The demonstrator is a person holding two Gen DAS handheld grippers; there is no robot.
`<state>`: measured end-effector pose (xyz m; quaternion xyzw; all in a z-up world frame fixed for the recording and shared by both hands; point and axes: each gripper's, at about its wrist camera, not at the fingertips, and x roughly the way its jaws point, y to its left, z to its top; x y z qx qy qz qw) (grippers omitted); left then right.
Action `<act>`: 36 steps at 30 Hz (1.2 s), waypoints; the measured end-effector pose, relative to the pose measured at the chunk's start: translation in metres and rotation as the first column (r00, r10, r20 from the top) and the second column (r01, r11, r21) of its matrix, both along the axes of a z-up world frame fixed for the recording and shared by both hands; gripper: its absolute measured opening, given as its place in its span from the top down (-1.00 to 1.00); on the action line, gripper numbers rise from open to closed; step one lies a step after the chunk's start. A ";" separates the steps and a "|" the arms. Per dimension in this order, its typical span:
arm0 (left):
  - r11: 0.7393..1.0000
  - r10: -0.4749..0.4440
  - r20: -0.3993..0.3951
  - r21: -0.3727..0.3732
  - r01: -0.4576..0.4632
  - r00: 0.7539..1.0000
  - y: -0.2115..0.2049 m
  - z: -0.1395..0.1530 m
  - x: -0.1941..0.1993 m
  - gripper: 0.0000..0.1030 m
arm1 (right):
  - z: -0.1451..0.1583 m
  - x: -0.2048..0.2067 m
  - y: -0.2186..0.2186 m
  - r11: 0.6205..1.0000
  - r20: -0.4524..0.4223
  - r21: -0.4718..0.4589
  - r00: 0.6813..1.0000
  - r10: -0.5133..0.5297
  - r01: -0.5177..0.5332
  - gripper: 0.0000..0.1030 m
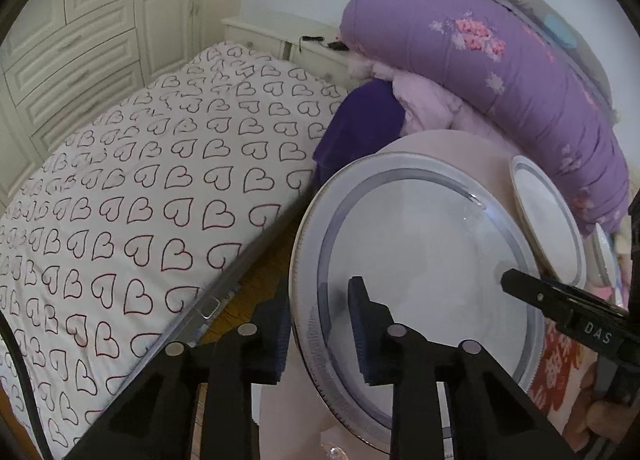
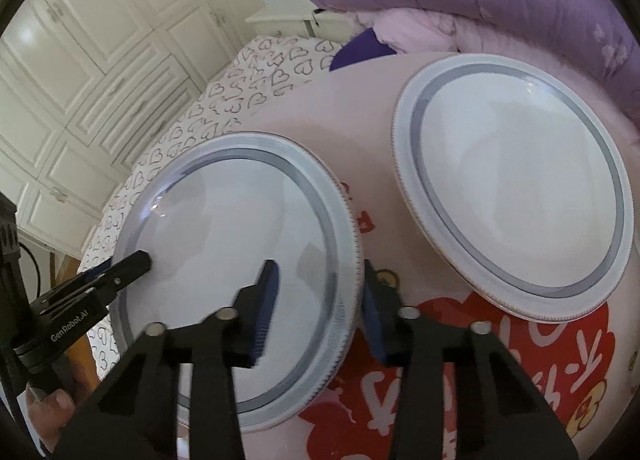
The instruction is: Organize plates and bowls
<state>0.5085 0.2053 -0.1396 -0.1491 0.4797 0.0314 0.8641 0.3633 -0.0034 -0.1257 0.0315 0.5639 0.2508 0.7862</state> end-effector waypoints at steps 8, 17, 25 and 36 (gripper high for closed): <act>1.000 0.009 0.009 -0.004 -0.009 1.000 -0.003 -0.004 -0.007 0.61 | -0.002 0.003 -0.004 1.000 -0.009 0.001 1.000 -0.017 0.017 0.56; 1.000 0.023 0.007 0.014 -0.023 1.000 -0.010 0.001 -0.019 0.62 | -0.001 -0.001 -0.005 0.999 -0.021 0.028 1.000 -0.017 0.018 0.59; 0.999 0.038 0.018 0.029 -0.039 0.999 -0.010 0.015 -0.039 0.62 | 0.007 -0.010 -0.001 0.999 -0.013 0.049 1.000 -0.001 0.001 0.60; 0.999 0.028 0.025 0.031 -0.028 0.999 -0.021 0.026 -0.063 0.62 | 0.016 -0.023 -0.010 0.999 -0.004 0.049 1.000 -0.004 0.004 0.60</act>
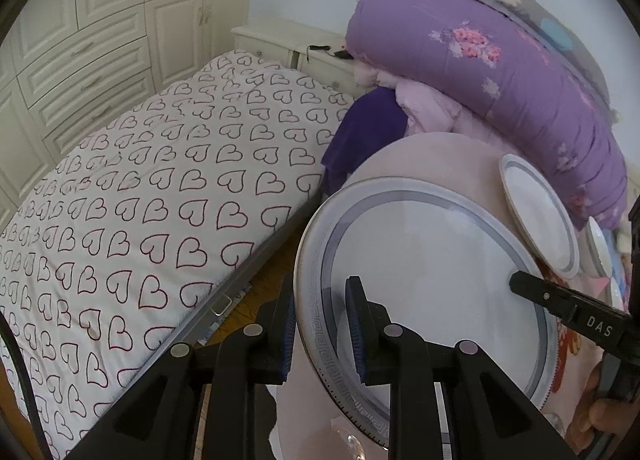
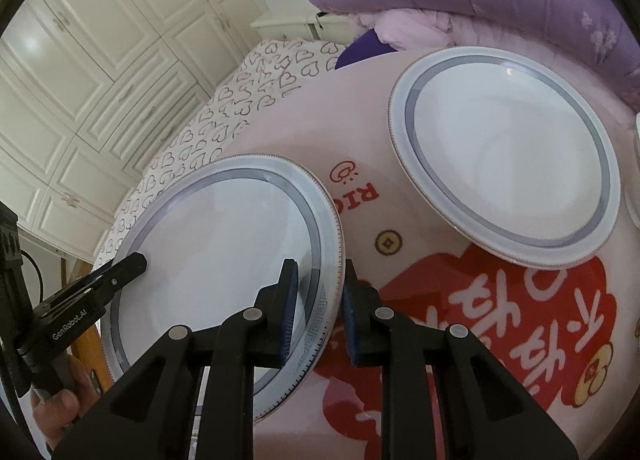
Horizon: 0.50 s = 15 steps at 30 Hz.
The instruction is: Organize plates and bowls
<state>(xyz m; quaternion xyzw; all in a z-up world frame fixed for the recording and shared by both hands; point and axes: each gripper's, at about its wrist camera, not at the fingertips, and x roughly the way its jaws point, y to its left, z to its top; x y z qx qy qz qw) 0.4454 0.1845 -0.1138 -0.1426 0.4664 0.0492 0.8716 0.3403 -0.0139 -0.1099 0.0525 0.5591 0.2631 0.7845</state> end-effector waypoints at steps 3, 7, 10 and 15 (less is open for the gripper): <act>1.000 -0.005 0.011 -0.003 0.005 1.000 -0.004 0.006 -0.010 0.62 | 0.005 -0.006 -0.006 1.000 0.006 0.006 1.000 -0.001 0.001 0.60; 1.000 -0.008 0.034 -0.004 0.008 0.999 -0.008 0.020 -0.025 0.62 | 0.018 -0.017 -0.013 1.000 0.031 0.017 1.000 -0.003 0.003 0.60; 1.000 -0.011 0.057 -0.004 0.012 0.998 -0.011 0.033 -0.041 0.62 | 0.030 -0.024 -0.019 1.000 0.054 0.028 0.999 -0.007 0.005 0.60; 1.000 -0.021 0.103 -0.002 0.022 0.994 -0.018 0.057 -0.075 0.62 | 0.052 -0.045 -0.033 0.999 0.093 0.048 0.995 -0.017 0.013 0.60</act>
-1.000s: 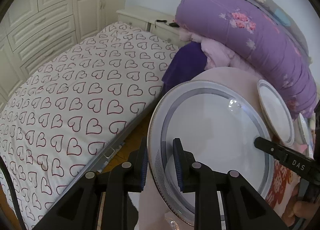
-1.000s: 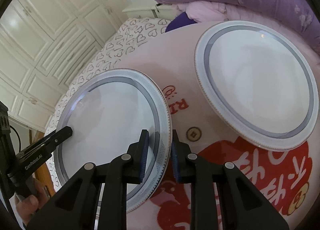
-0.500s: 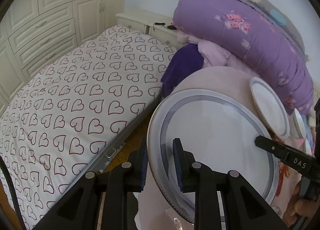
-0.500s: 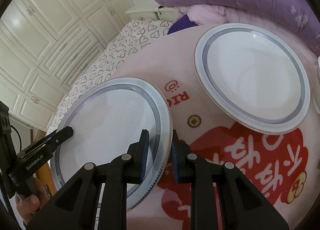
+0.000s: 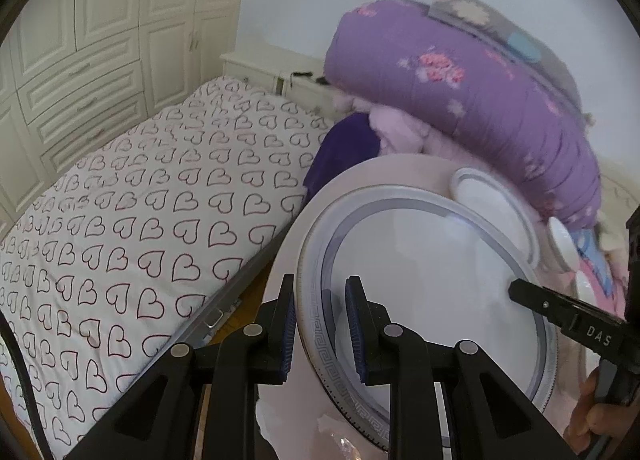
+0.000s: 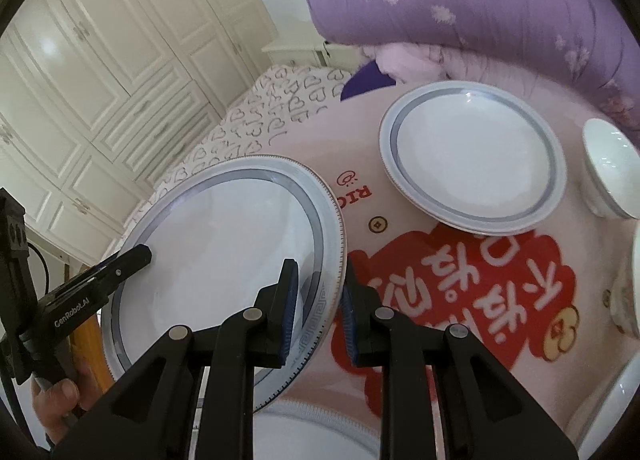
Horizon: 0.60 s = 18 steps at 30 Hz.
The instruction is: Organize plates and bowls
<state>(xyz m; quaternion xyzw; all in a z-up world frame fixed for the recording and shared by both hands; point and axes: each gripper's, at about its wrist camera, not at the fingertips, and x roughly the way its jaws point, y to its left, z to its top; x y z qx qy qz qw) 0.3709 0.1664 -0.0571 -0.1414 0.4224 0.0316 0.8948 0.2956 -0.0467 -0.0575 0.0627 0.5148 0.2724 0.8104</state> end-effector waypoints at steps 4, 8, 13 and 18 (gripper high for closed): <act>1.000 -0.013 0.032 -0.001 0.013 0.999 -0.009 0.015 -0.038 0.62 | 0.014 -0.021 -0.015 1.000 0.026 0.011 1.000 -0.007 0.007 0.60; 1.000 -0.029 0.047 -0.006 0.029 0.998 -0.020 0.024 -0.072 0.62 | 0.021 -0.043 -0.031 1.000 0.041 0.018 0.999 -0.020 0.020 0.60; 0.999 -0.054 0.052 -0.001 0.054 0.997 -0.039 0.032 -0.107 0.62 | 0.022 -0.068 -0.055 0.999 0.040 0.028 0.998 -0.041 0.040 0.60; 0.998 -0.070 0.052 0.008 0.070 0.996 -0.056 0.036 -0.132 0.62 | 0.024 -0.092 -0.074 0.998 0.045 0.033 0.998 -0.051 0.050 0.60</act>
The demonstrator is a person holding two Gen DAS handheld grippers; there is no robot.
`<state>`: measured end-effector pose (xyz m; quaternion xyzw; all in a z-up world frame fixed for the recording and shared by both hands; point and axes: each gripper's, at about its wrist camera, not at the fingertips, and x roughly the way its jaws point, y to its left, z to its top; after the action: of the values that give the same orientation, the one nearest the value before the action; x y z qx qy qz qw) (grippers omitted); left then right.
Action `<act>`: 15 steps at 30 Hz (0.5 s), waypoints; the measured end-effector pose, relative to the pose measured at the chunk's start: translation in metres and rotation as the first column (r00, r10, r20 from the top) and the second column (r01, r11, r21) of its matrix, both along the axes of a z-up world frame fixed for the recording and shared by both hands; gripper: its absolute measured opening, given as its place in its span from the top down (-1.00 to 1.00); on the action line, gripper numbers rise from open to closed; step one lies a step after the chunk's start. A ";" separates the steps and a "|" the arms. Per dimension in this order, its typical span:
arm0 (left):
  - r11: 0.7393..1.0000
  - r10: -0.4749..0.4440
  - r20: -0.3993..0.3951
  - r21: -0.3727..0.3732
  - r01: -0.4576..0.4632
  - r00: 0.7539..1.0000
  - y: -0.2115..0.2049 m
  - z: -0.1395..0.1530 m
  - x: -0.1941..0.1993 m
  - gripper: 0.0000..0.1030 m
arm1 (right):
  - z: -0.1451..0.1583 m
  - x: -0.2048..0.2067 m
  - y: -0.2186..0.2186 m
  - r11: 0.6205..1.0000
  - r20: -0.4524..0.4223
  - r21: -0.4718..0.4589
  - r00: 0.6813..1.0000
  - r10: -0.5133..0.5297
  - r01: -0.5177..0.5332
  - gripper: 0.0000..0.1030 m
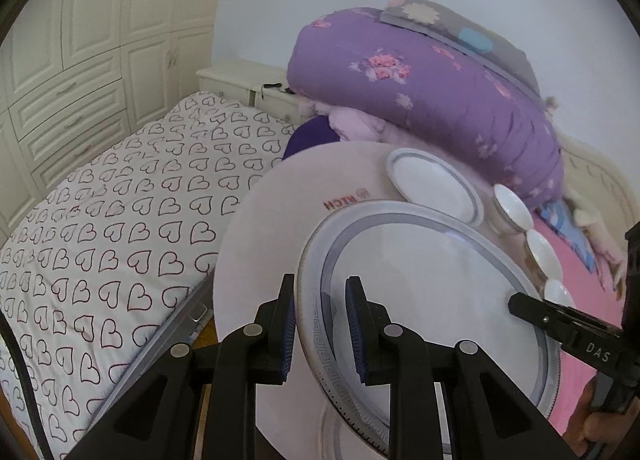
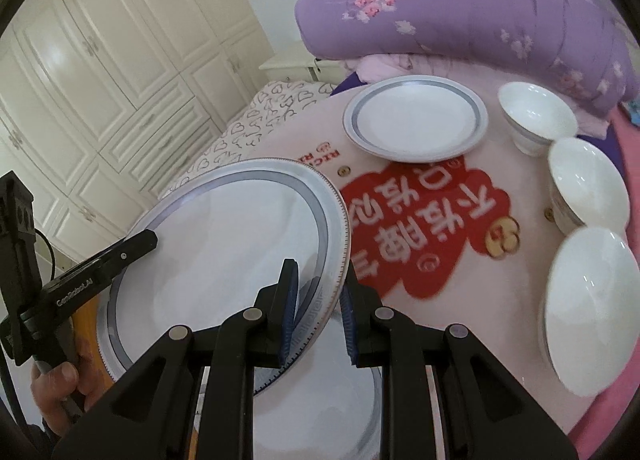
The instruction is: Organize plates and bowls
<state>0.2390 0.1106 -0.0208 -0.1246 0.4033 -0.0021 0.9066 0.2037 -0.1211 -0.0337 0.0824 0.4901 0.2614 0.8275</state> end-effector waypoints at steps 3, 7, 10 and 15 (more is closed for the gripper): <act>1.000 -0.010 -0.001 0.004 0.010 1.000 -0.009 0.001 -0.012 0.62 | 0.001 -0.015 -0.011 1.000 0.006 0.001 1.000 -0.005 0.005 0.60; 0.999 -0.022 -0.015 0.030 0.023 1.000 -0.022 -0.003 -0.024 0.62 | -0.003 -0.029 -0.022 1.000 0.001 0.003 1.000 -0.005 0.005 0.60; 0.999 -0.028 -0.034 0.044 0.029 0.999 -0.031 -0.008 -0.029 0.62 | -0.010 -0.039 -0.028 1.000 -0.014 0.004 1.000 0.000 0.000 0.60; 0.996 -0.036 -0.067 0.084 0.042 0.997 -0.045 -0.019 -0.033 0.61 | -0.025 -0.052 -0.033 1.000 -0.041 0.000 0.999 0.009 -0.009 0.60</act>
<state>0.2059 0.0656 -0.0399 -0.0777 0.4347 0.0015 0.8972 0.1512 -0.1544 -0.0588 0.0857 0.5073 0.2634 0.8161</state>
